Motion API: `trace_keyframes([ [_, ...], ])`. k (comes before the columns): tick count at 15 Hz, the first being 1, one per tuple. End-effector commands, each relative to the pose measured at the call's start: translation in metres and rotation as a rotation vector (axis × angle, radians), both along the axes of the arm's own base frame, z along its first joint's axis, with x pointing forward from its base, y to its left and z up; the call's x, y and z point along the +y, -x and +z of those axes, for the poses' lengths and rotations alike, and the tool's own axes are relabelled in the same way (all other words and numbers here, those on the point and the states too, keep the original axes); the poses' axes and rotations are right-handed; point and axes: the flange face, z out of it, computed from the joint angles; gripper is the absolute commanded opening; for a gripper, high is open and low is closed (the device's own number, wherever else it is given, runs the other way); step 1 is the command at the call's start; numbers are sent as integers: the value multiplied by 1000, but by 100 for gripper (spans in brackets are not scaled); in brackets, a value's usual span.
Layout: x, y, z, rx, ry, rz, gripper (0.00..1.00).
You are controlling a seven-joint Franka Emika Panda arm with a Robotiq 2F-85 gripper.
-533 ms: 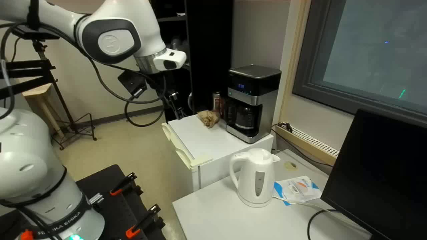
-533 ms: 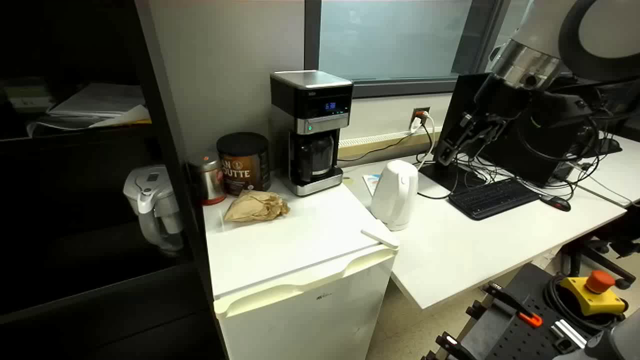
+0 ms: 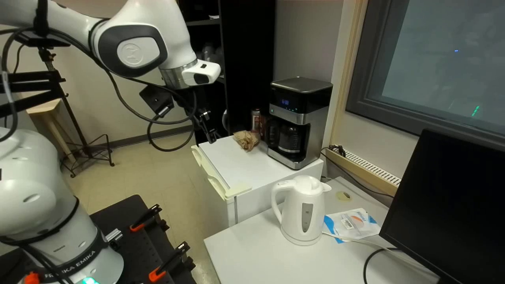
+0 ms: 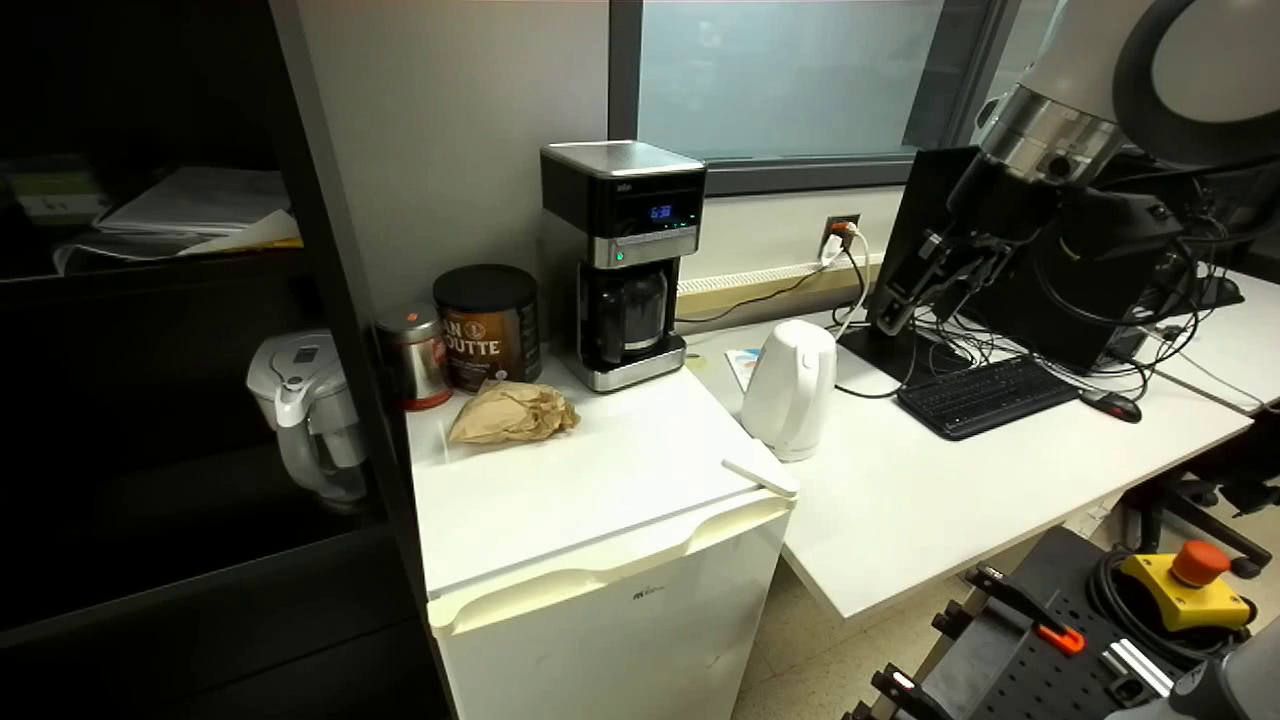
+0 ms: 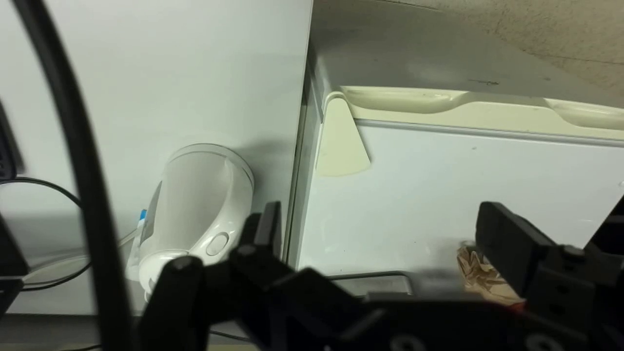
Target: Press a button on the coffeemaker
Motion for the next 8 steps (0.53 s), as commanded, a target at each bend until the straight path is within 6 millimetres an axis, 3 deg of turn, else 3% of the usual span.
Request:
trace_keyframes([
  [1,0,0,1,1,0,0,100],
  [8,6,-23,-11,-35,16,33,100],
])
